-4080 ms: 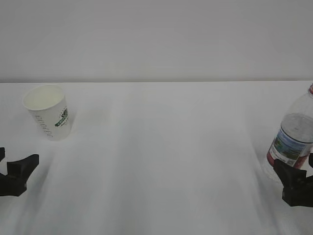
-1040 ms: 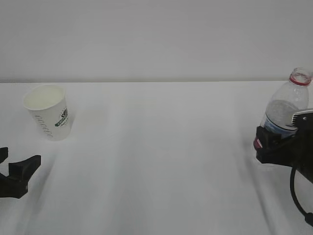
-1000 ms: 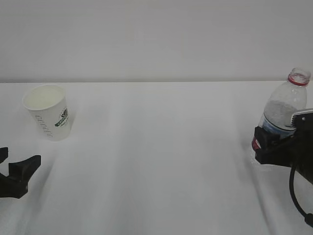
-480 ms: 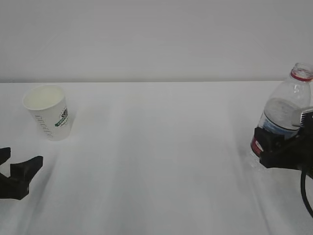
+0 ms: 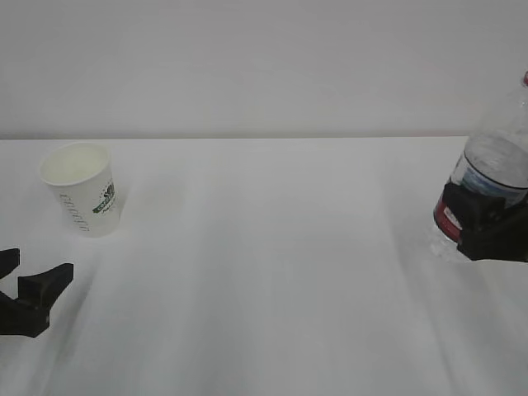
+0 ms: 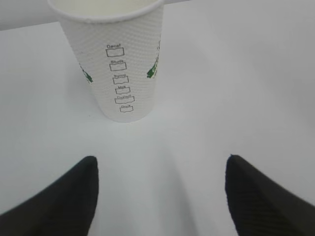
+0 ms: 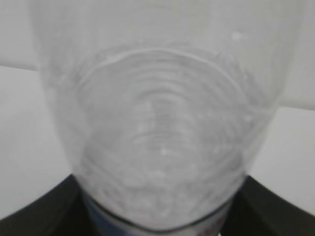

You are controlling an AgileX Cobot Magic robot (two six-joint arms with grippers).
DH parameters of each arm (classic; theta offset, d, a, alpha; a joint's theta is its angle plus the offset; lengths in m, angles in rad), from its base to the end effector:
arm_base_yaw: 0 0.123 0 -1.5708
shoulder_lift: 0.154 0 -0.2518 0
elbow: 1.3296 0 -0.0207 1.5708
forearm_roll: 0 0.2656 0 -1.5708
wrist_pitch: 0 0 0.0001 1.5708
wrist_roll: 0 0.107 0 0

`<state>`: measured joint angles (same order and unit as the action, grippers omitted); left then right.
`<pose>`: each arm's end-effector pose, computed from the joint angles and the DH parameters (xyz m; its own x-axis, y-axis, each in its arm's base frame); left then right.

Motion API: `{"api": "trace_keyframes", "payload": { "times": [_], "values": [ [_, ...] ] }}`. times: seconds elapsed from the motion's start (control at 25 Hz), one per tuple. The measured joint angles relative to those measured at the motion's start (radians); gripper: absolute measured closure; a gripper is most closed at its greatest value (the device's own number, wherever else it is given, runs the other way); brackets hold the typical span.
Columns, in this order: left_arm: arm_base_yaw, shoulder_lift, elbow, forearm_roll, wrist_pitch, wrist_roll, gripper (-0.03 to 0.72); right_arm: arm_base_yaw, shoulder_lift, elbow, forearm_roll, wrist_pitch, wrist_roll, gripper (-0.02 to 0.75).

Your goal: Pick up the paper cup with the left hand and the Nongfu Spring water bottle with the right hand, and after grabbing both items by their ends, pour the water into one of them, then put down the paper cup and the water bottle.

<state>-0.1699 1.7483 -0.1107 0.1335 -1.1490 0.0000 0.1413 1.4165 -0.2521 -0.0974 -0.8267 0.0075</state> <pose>0.2005 -0.0476 0.0541 -0.3723 0.1192 -0.9204 0.2987 0.9543 0.0027 0.2438 0.0424 0.1239 -0.2350 -0.0924 -0.9676 -0.2232 0.9740 -0.0388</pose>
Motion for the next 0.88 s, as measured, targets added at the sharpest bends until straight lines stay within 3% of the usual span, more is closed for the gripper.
{"api": "trace_keyframes", "payload": {
  "times": [0.16,0.36,0.88],
  "values": [
    [0.000,0.000,0.000,0.000,0.000,-0.007,0.132,0.000,-0.067,-0.013,-0.001,0.096,0.004,0.264],
    [0.000,0.003,0.000,-0.002,0.000,-0.111,0.140,0.000,-0.078,-0.024,-0.001,0.119,0.004,0.264],
    [0.000,0.081,-0.115,-0.039,-0.001,-0.107,0.139,0.000,-0.078,-0.025,-0.026,0.161,0.017,0.265]
  ]
}}
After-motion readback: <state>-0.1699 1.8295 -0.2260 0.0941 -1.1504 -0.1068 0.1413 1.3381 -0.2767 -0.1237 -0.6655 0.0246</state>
